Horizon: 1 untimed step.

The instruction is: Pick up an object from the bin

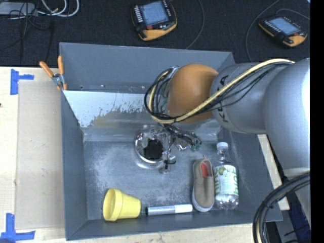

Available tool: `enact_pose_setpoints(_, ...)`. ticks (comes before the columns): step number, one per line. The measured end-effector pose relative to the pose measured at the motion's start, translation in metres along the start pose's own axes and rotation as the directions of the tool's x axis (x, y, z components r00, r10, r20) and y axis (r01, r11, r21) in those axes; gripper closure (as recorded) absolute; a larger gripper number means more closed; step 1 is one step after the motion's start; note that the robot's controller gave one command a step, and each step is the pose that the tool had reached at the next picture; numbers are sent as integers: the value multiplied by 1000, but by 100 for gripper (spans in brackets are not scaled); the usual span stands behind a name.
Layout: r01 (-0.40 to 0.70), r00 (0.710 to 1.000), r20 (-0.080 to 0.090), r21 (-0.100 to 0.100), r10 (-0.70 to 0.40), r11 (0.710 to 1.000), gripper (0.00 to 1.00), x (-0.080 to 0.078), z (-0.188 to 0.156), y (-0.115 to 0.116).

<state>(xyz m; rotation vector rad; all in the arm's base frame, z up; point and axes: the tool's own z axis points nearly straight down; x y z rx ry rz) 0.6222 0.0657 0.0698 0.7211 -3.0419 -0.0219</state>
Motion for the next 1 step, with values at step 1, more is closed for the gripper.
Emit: enact_pose_setpoints(1,-1,1000,-5,-2,1,1000,100,1,0,0)
